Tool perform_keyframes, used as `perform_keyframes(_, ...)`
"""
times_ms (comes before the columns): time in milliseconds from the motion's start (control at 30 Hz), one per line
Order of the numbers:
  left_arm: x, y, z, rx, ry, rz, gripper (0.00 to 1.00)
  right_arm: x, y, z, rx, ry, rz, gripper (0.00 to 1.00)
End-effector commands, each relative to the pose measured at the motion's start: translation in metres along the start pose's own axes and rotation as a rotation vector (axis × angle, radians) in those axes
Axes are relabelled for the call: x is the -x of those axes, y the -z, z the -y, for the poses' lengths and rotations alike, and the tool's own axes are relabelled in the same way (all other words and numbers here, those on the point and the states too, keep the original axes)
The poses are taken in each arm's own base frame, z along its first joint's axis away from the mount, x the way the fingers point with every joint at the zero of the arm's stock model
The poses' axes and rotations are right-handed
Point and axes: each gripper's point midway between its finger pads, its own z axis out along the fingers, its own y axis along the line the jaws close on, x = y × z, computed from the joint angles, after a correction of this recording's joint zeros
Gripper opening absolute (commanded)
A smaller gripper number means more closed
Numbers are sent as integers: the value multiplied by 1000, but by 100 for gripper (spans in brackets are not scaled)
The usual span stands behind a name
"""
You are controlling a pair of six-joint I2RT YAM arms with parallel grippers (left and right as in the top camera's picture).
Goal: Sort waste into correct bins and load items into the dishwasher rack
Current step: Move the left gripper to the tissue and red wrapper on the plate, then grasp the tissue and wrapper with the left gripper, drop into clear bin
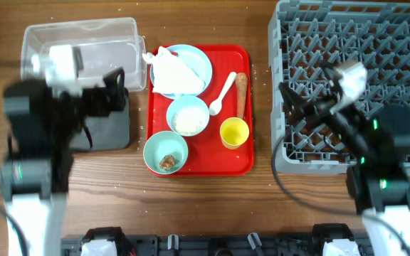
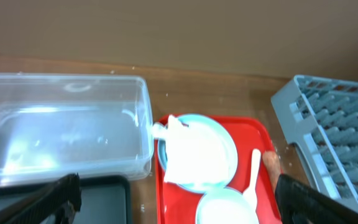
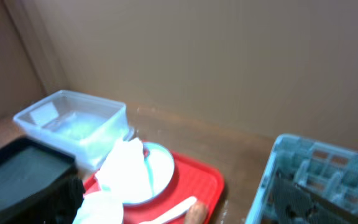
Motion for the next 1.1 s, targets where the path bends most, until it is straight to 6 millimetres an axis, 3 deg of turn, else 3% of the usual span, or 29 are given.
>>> perform_keyframes(0, 14, -62, 28, -60, -93, -199, 100, -2, -18, -2, 79, -64, -114, 100)
perform_keyframes(33, 16, -82, 37, -61, -126, -248, 100, -9, -23, 0, 80, -93, -159, 100)
perform_keyframes(100, -1, -137, 52, -26, -178, -370, 100, -25, -29, 3, 82, -134, -224, 100)
perform_keyframes(133, -42, -181, 77, -72, -232, -487, 100, -35, -32, 5, 81, -158, -260, 100)
perform_keyframes(200, -82, -208, 95, -118, -254, -581, 100, -45, -36, 7, 82, -182, -293, 100)
perform_keyframes(300, -141, -244, 111, -137, -296, -695, 100, -82, -36, 7, 83, -267, -428, 100)
perform_keyframes(367, -158, -270, 101, -48, -253, -691, 100, -97, -38, 8, 85, -300, -479, 100)
perform_keyframes(433, -161, -285, 71, 148, -63, -660, 100, -107, -42, 10, 85, -320, -511, 100)
perform_keyframes(567, -146, -295, 49, 196, 73, -602, 100, -112, -44, 11, 85, -327, -524, 100)
perform_keyframes(633, -158, -305, 34, 229, 118, -617, 100, -112, -44, 11, 84, -328, -524, 100)
perform_keyframes(733, -185, -313, 27, 244, 140, -674, 100, -112, -44, 11, 82, -326, -524, 100)
perform_keyframes(800, -183, -314, 30, 231, 144, -670, 98, -112, -44, 11, 82, -326, -524, 100)
perform_keyframes(900, -204, -316, 24, 251, 140, -724, 86, -112, -44, 11, 82, -326, -524, 100)
perform_keyframes(933, -210, -317, 23, 255, 139, -738, 75, -112, -44, 11, 81, -326, -523, 100)
perform_keyframes(967, -218, -318, 24, 257, 134, -753, 54, -112, -44, 12, 81, -326, -523, 100)
perform_keyframes(1000, -221, -318, 26, 256, 128, -761, 16, -112, -44, 13, 75, -324, -525, 100)
perform_keyframes(1033, -222, -318, 29, 252, 123, -763, 4, -113, -44, 15, 63, -321, -527, 100)
perform_keyframes(1067, -216, -317, 35, 241, 117, -746, 4, -114, -44, 16, 55, -320, -529, 100)
